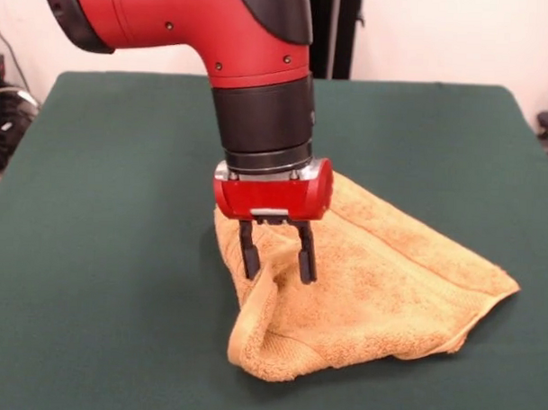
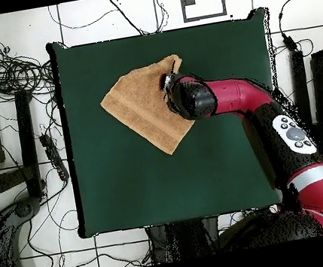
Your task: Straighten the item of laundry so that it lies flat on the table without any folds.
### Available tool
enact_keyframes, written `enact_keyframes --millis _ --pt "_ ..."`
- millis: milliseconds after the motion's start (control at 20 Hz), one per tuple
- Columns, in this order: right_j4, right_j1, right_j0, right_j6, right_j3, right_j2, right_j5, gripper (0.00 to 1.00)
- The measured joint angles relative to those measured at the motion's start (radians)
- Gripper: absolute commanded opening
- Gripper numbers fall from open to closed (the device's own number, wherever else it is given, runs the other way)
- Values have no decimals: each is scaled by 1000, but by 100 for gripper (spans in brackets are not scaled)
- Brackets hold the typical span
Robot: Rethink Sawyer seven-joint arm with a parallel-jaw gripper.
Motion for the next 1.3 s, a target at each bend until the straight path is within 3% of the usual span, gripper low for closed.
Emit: enact_keyframes --millis 550,1000,1300 --pt "-17 -120 15 0 5 -3 62 100" --pt "-18 -314 29 0 4 -4 199 100" --pt "-22 -382 29 0 -4 -7 262 100"
